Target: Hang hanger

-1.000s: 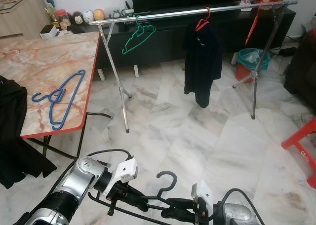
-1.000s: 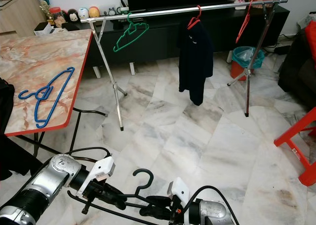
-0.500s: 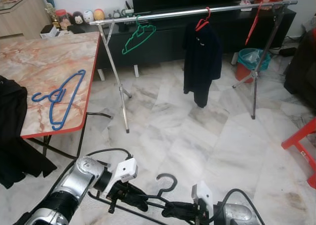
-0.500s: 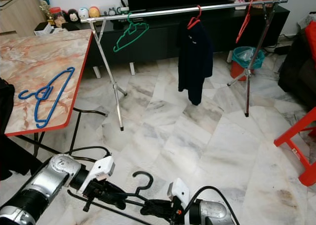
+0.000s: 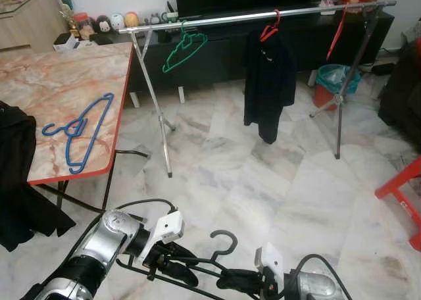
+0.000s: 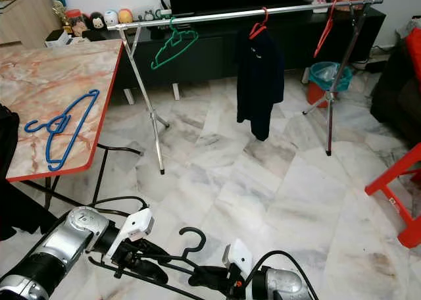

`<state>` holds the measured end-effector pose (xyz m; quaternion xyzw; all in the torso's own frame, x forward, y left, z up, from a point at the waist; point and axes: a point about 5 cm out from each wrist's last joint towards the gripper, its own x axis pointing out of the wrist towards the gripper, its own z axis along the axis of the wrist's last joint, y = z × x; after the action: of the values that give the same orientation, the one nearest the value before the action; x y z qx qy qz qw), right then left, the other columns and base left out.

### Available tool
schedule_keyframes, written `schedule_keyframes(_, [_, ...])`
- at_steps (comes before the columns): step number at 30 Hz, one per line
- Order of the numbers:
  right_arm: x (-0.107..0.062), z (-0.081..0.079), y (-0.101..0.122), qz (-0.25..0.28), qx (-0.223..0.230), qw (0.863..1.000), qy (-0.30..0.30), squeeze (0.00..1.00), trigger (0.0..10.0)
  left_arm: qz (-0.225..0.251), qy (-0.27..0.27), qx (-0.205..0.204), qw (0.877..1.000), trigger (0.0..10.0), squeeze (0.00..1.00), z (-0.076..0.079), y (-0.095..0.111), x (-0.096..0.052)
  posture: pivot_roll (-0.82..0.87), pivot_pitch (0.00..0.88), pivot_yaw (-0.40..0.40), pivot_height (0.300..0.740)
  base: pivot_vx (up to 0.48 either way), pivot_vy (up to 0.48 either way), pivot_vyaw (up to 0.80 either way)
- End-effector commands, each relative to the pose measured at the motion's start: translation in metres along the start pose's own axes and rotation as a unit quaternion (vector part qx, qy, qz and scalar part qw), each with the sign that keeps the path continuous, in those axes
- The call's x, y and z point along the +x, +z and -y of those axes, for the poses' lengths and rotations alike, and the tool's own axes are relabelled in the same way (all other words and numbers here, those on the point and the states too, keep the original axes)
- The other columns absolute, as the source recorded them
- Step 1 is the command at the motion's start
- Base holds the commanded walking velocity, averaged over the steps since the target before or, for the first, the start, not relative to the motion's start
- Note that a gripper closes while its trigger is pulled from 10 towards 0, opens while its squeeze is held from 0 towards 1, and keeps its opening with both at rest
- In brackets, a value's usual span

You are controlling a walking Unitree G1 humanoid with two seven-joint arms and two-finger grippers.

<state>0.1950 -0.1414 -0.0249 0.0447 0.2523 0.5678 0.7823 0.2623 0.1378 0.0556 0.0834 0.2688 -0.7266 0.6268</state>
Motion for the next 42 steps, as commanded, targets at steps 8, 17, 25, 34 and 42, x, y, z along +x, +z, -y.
schedule_keyframes(8, [-0.003,-0.005,-0.023,-0.026,0.039,0.998,-0.042,0.00,0.0,0.038,0.016,0.002,0.999,10.0,1.00,-0.004,0.008,-0.003,-0.01,0.015,0.063,0.740,0.000,0.000,0.00])
schedule_keyframes(17, [-0.010,0.008,-0.020,0.022,0.068,0.989,-0.125,0.00,0.0,0.065,0.131,0.006,0.989,10.0,0.00,-0.020,0.008,-0.008,-0.01,0.015,0.063,0.740,0.000,0.000,0.00])
schedule_keyframes(25, [-0.046,0.041,-0.021,0.070,0.135,0.921,-0.358,0.00,8.6,0.085,0.322,-0.049,0.942,10.0,0.00,-0.038,-0.012,-0.020,-0.01,0.020,0.066,0.740,0.000,0.000,0.00])
schedule_keyframes(34, [-0.067,0.046,-0.042,0.033,0.184,0.837,-0.515,0.00,10.0,0.017,0.550,-0.162,0.819,10.0,0.00,-0.043,-0.059,-0.031,-0.01,0.023,0.066,0.740,0.000,0.000,0.00])
schedule_keyframes(42, [-0.069,0.021,-0.080,-0.028,0.242,0.783,-0.573,0.00,10.0,-0.043,0.563,-0.266,0.781,10.0,0.00,-0.011,-0.112,-0.012,-0.02,0.023,0.068,0.740,0.000,0.000,0.00])
